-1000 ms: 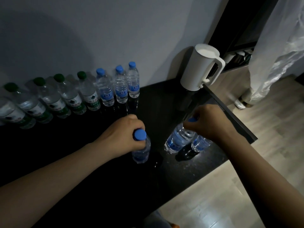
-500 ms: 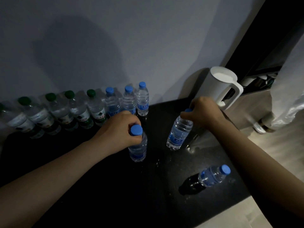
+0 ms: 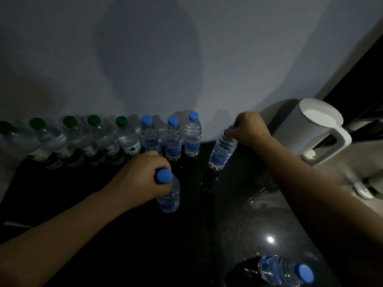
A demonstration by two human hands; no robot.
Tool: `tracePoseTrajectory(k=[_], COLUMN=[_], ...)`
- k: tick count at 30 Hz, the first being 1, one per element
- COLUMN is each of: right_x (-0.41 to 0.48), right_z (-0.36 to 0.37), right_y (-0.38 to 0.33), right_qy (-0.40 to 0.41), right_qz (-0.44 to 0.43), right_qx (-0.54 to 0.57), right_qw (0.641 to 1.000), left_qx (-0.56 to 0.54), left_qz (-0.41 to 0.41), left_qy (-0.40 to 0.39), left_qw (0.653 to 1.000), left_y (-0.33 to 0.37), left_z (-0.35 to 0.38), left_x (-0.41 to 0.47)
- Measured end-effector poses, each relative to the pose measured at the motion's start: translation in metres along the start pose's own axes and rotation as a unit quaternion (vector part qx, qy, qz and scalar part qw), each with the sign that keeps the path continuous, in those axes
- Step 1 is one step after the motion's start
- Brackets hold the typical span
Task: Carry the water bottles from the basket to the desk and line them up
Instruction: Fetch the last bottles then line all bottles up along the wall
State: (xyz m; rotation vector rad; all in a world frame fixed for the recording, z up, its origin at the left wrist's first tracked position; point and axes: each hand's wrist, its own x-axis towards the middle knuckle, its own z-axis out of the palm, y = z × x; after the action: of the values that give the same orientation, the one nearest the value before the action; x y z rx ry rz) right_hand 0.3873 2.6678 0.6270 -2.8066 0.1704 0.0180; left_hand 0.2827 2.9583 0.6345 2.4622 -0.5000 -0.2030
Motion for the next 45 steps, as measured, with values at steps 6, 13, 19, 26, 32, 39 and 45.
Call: tracePoseTrajectory(k=[6, 13, 19, 26, 32, 39, 45], right_x=[0.04, 0.076, 0.093, 0.1, 0.083, 0.005, -0.063], right_z=[0.009, 0.02, 0.026, 0.032, 0.029, 0.023, 0.025], right_y=[-0.002, -0.006, -0.009, -0.006, 0.007, 0.065, 0.113], right_qy=[-0.009, -0.018, -0.014, -0.022, -0.023, -0.083, -0.097], right_qz=[0.005, -0.009, -0.019, -0.024, -0.019, 0.01, 0.076], right_qx=[0.007, 0.002, 0.007, -0.001, 0.022, 0.02, 0.06], right_qw=[1.0, 1.0, 1.0, 0.999, 0.999, 0.996, 0.991], left_qx=[0.002, -0.012, -0.017, -0.006, 0.001, 0.03, 0.063], left_qz=[-0.019, -0.061, -0.062, -0.061, -0.027, 0.021, 0.011], left_qy=[0.004, -0.005, 0.008, 0.015, 0.024, 0.012, 0.002], left_qw=[1.0, 0.998, 0.998, 0.998, 0.999, 0.999, 0.998], left_y=[0.0, -0.002, -0.002, 0.002, 0.007, 0.027, 0.058], left_z=[0.002, 0.007, 0.007, 0.009, 0.012, 0.021, 0.037], left_x=[0.009, 0.02, 0.032, 0.048, 0.069, 0.109, 0.159])
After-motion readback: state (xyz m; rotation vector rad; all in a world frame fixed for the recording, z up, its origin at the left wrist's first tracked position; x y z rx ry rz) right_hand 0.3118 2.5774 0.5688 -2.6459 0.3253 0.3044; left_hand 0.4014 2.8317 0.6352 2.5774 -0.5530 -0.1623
